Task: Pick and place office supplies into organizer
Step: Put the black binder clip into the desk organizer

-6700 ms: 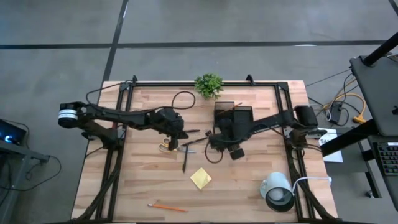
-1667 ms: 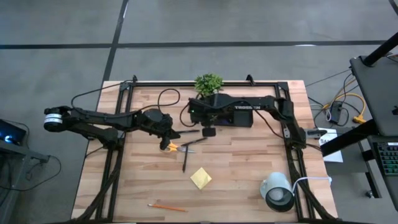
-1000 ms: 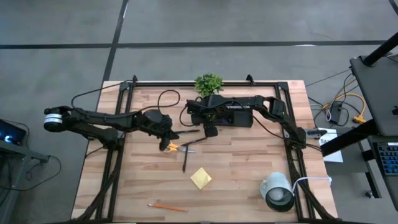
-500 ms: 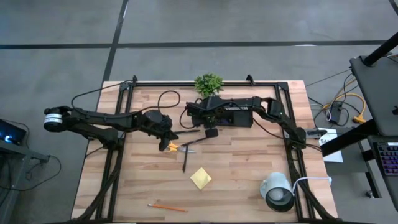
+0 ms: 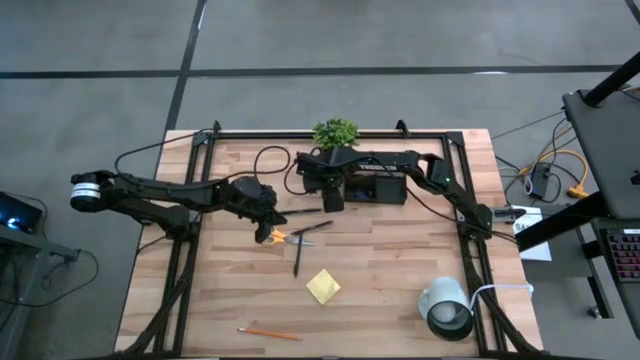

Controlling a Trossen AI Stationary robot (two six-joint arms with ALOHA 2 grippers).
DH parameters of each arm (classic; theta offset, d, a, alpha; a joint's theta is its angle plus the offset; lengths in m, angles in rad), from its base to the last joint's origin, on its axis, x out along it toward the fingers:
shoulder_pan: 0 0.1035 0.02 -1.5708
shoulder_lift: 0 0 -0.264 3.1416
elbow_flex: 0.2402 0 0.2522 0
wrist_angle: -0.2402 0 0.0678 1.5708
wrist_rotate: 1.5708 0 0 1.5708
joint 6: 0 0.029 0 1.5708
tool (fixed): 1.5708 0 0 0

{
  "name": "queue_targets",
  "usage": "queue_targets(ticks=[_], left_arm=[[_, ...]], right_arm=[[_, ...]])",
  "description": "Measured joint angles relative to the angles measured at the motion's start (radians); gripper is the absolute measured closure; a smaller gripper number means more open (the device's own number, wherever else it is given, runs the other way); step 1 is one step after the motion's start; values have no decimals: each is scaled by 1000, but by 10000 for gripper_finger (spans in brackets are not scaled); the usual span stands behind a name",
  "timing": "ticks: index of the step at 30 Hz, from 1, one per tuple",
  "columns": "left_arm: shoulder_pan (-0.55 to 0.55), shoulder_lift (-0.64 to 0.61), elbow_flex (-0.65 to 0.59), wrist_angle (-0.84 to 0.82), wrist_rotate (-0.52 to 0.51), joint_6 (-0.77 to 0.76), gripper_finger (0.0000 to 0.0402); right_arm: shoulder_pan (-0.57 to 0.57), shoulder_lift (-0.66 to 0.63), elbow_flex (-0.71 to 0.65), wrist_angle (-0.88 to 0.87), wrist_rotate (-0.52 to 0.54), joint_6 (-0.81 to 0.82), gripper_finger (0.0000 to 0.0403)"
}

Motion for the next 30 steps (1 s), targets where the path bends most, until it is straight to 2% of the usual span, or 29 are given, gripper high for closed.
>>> queue_targets(ticks=[6, 11, 15, 25, 30], left_arm=[[0, 0, 0, -30, 0, 0, 401], [0, 0, 0, -51, 0, 1, 401], [0, 0, 0, -50, 0, 2, 401], [0, 0, 0, -50, 0, 10, 401], [0, 0, 0, -50, 0, 9, 401]], right_arm=[[-11, 24, -1, -54, -13, 0, 230], [-10, 24, -4, -67, -58, 1, 241], [-8, 24, -6, -74, -64, 2, 272], [-5, 20, -5, -74, -66, 5, 385], [6, 22, 7, -82, -56, 34, 394]])
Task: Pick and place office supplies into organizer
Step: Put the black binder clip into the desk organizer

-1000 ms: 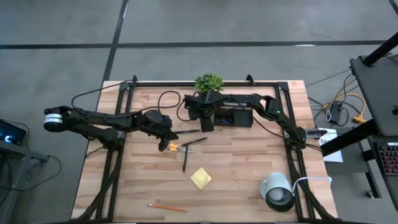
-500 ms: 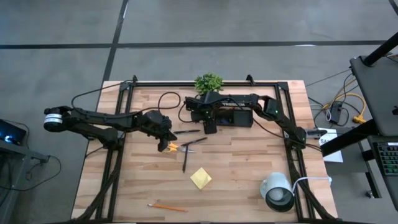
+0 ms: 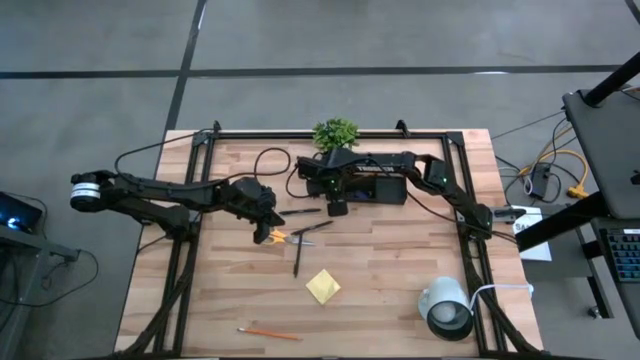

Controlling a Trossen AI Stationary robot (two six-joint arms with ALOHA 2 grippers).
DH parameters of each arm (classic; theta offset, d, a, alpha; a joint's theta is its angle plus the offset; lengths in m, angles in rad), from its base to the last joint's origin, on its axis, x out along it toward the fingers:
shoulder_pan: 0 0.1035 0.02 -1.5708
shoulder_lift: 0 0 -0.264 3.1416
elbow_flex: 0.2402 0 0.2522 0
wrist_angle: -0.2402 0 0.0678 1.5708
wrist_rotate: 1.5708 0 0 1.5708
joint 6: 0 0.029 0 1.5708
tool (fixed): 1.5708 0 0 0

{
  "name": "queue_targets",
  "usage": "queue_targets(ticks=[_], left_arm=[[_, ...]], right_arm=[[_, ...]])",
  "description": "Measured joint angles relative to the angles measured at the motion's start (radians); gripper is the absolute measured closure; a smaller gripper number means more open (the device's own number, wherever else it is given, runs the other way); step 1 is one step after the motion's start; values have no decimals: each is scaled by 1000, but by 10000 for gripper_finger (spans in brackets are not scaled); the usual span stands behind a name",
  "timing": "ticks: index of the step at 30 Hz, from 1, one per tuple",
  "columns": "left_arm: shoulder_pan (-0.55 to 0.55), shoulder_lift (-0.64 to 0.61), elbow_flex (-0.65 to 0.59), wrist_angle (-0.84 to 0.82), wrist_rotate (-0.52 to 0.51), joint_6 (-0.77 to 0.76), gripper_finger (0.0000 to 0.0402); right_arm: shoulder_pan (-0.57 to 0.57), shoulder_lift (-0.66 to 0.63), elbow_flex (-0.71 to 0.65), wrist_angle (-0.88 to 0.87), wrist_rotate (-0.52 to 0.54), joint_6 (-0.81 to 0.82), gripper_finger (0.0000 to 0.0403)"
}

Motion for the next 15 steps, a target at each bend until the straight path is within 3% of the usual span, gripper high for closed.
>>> queue_targets(ticks=[5, 11, 13, 15], left_arm=[[0, 0, 0, 0, 0, 0, 401], [0, -1, 0, 6, 0, 0, 401], [0, -2, 0, 13, 0, 1, 401], [0, -2, 0, 16, 0, 17, 401]], right_arm=[[33, -25, 111, -92, 58, 92, 395], [62, -63, 291, -336, 100, 301, 395], [62, -64, 308, -437, 100, 382, 395], [60, -75, 283, -408, 101, 435, 395]])
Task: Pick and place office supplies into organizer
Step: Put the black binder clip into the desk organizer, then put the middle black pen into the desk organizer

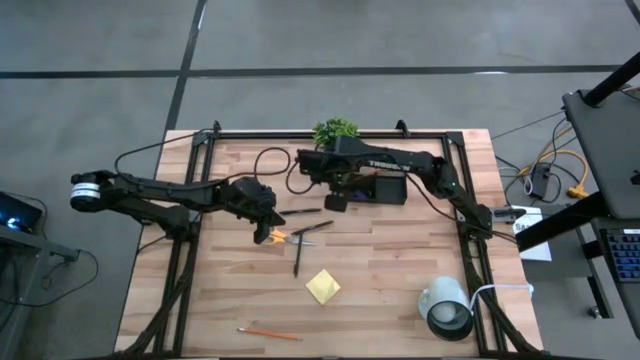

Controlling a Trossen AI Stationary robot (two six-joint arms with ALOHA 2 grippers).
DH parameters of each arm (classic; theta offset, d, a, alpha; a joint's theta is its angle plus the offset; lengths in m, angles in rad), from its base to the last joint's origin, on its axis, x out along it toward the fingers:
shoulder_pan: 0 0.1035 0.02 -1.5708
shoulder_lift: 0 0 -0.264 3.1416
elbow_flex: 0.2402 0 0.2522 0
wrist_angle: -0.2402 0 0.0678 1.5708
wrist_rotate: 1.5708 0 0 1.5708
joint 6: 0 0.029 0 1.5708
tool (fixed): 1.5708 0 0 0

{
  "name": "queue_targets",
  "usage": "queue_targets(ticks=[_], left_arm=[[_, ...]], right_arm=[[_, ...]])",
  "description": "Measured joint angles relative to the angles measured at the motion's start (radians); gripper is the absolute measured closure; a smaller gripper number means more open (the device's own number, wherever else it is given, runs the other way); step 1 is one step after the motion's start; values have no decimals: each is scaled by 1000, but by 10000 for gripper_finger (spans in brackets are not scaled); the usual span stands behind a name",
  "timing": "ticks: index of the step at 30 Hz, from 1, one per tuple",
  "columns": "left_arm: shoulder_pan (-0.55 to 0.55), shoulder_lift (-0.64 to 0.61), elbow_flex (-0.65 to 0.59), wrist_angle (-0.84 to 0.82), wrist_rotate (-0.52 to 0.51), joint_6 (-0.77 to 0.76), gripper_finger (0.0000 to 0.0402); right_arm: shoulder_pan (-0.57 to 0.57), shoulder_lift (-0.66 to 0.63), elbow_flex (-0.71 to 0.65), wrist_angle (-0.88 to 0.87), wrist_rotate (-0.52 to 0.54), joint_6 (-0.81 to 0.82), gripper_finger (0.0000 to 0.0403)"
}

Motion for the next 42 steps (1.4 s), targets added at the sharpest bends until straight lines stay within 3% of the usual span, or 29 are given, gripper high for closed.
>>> queue_targets(ticks=[5, 10, 13, 15, 23, 33, 37, 42], left_arm=[[0, 0, 0, -8, 0, 9, 401], [0, -1, 0, -15, 0, 7, 401], [0, -2, 0, -18, 0, 8, 401], [0, -2, 0, -19, 0, 8, 401], [0, -2, 0, -19, 0, 9, 401], [0, -2, 0, -18, 0, 9, 401], [0, -2, 0, -16, 0, 17, 401], [0, -2, 0, -15, 0, 37, 401]], right_arm=[[-17, -22, -91, -19, 60, 38, 395], [-69, -18, -240, -6, 2, 60, 394], [-80, -23, -318, 16, 67, 95, 394], [-91, -22, -341, 44, 44, 96, 394], [-88, -28, -293, 76, -125, 34, 394], [-73, -63, -239, 79, -133, 4, 394], [3, -66, -200, 89, -216, -122, 394], [152, -49, -233, 231, -179, -436, 376]])
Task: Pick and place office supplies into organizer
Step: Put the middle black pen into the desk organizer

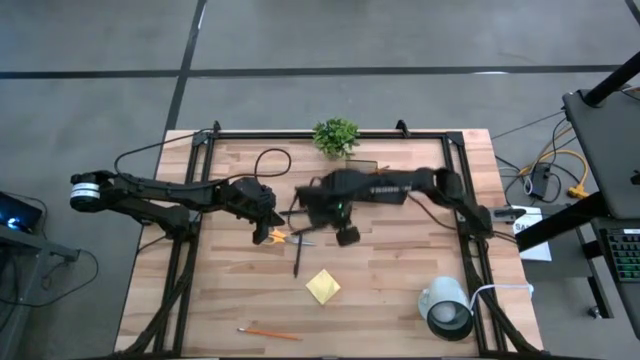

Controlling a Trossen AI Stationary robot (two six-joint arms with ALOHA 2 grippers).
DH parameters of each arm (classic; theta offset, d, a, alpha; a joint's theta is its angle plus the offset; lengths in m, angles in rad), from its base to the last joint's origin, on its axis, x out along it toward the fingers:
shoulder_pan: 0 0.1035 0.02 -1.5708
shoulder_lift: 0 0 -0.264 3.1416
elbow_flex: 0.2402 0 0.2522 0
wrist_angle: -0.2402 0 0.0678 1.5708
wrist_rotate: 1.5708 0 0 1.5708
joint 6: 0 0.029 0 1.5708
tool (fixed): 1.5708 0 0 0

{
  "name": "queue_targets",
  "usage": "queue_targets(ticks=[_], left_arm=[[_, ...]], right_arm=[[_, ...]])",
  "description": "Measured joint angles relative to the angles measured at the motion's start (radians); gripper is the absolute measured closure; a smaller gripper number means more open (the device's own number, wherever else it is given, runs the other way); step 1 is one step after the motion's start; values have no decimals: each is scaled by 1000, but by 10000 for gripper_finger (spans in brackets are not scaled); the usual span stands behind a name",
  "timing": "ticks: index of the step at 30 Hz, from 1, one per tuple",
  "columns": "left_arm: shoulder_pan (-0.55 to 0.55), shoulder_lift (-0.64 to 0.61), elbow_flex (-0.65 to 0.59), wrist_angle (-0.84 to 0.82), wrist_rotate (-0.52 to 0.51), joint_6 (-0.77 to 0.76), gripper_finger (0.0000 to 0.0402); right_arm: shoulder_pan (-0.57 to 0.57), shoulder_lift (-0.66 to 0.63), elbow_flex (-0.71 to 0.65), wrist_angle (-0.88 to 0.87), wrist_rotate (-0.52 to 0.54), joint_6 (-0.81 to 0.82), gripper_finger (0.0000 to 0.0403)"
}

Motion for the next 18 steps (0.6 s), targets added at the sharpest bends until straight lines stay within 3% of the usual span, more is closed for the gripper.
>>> queue_targets(ticks=[6, 11, 18], left_arm=[[0, 0, 0, 0, 0, -1, 401], [0, 0, 0, -7, 14, -10, 401], [-1, 0, 0, -52, 30, -10, 402]], right_arm=[[11, 68, -14, 164, 36, 130, 316], [-13, 125, -17, 175, 48, 127, 264], [-19, 150, -22, 203, 51, 114, 248]])
